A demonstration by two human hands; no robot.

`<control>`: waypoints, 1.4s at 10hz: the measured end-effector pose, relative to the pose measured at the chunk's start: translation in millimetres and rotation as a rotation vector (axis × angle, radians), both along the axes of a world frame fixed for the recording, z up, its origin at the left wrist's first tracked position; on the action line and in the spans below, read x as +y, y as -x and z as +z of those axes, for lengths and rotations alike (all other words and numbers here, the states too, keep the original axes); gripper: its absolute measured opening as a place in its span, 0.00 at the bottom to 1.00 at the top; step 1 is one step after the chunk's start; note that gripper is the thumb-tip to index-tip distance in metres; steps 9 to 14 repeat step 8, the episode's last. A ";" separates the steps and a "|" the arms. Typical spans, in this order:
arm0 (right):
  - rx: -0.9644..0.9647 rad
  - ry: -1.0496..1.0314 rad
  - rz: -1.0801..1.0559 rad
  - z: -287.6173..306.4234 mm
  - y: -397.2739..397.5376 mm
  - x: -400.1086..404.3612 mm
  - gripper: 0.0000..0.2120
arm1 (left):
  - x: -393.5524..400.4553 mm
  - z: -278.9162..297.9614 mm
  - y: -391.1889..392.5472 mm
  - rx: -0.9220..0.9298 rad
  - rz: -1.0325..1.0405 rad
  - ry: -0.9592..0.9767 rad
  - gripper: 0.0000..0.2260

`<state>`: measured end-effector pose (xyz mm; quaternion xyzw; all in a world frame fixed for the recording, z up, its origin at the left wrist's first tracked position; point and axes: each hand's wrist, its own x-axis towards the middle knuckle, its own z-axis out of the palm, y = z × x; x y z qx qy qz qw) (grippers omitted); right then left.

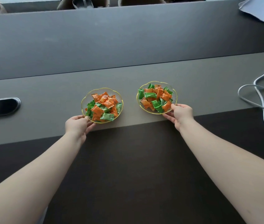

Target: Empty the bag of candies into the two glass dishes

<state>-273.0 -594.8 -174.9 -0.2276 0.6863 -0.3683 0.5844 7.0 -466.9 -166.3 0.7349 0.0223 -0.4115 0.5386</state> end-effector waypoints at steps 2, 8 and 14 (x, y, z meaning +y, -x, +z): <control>0.067 0.051 -0.018 0.8 -3.0 1.9 0.13 | 0.3 -3.0 0.4 0.006 -0.027 0.008 0.07; 0.249 0.071 0.132 39.0 13.5 26.9 0.14 | 38.8 27.9 -6.8 -0.185 -0.293 -0.097 0.17; 0.249 0.071 0.132 39.0 13.5 26.9 0.14 | 38.8 27.9 -6.8 -0.185 -0.293 -0.097 0.17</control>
